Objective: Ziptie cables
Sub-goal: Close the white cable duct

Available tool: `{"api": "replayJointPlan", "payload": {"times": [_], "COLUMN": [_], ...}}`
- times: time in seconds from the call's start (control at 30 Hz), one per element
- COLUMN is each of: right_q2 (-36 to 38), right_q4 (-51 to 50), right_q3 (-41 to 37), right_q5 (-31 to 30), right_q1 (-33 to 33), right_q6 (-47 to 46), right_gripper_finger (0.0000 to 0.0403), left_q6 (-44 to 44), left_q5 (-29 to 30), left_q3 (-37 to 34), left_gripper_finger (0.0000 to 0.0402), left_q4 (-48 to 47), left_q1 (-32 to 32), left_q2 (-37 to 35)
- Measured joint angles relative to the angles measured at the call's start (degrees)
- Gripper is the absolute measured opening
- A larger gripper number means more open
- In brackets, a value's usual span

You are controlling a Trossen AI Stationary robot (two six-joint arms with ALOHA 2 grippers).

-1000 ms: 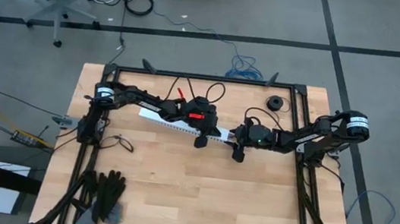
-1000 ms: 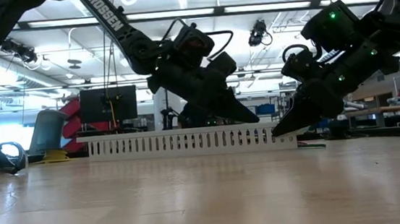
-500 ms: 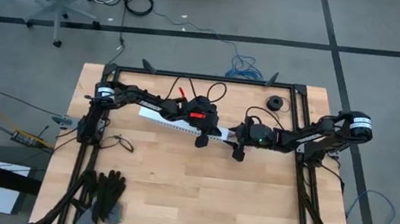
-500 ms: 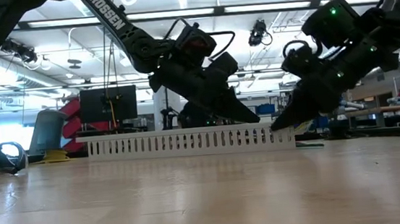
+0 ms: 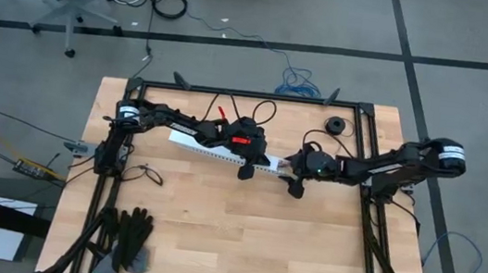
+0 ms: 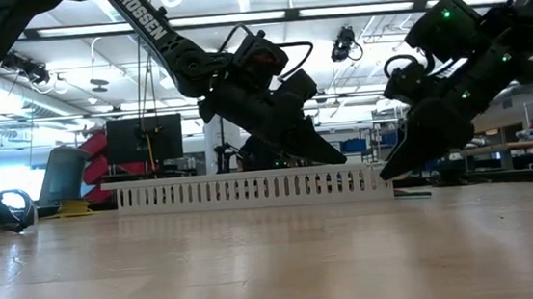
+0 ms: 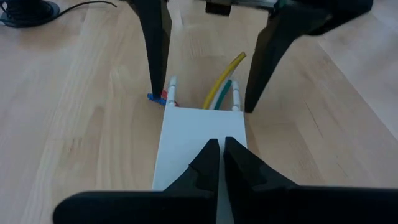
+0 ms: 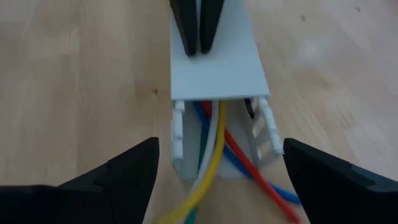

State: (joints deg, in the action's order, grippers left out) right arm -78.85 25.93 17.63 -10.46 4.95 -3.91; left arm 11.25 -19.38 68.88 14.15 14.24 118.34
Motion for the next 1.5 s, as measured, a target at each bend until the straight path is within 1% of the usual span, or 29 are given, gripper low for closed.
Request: {"api": "replayJointPlan", "payload": {"times": [0.13,0.23,0.37,0.53,0.7,0.8,1.0,1.1,1.2,1.4,1.5], "right_q2": [4.3,5.2,2.3,-1.7,-2.7,-2.7,-2.6,-2.6,-2.6,-2.7,-2.7], "right_q4": [-4.1,-5.0,-6.6,-0.7,1.4,1.7,1.8,2.1,2.8,3.6,3.7], "right_q3": [0.0,0.0,-0.1,-0.1,-0.1,-0.1,-0.1,-0.1,-0.1,-0.2,-0.2], "right_q5": [0.0,0.0,0.5,0.7,0.1,-0.3,-0.7,-0.7,-0.6,-0.4,-0.4], "right_q1": [-0.1,-0.3,-0.3,-0.8,-0.8,-0.8,-0.7,-0.7,-0.7,-0.7,-0.7], "right_q6": [-0.5,-0.5,-0.6,-0.9,-0.5,-0.1,0.1,0.1,0.2,1.0,1.2], "right_gripper_finger": [0.0315,0.0306,0.0305,0.0304,0.0300,0.0278,0.0199,0.0171,0.0162,0.0165,0.0166], "left_q6": [0.0,0.0,0.0,-0.1,-0.4,-0.5,-0.8,-0.8,-1.0,-1.0,-1.7], "left_q5": [0.0,-0.1,-0.1,-0.1,-0.1,-0.1,-0.1,0.0,0.0,0.3,-0.9], "left_q3": [0.0,0.0,-0.1,-0.1,-0.1,-0.1,-0.2,-0.2,-0.2,-0.2,2.7], "left_gripper_finger": [0.0000,0.0000,0.0000,0.0000,0.0000,0.0000,0.0000,0.0000,0.0000,0.0000,0.0000], "left_q4": [0.1,0.1,0.1,0.2,0.3,0.3,1.6,2.1,2.4,6.4,7.1], "left_q1": [0.1,0.2,0.3,0.3,0.3,0.3,0.3,0.3,0.2,-0.6,-0.8], "left_q2": [0.0,0.0,0.0,0.0,0.0,0.1,0.1,0.2,0.2,1.3,4.1]}}
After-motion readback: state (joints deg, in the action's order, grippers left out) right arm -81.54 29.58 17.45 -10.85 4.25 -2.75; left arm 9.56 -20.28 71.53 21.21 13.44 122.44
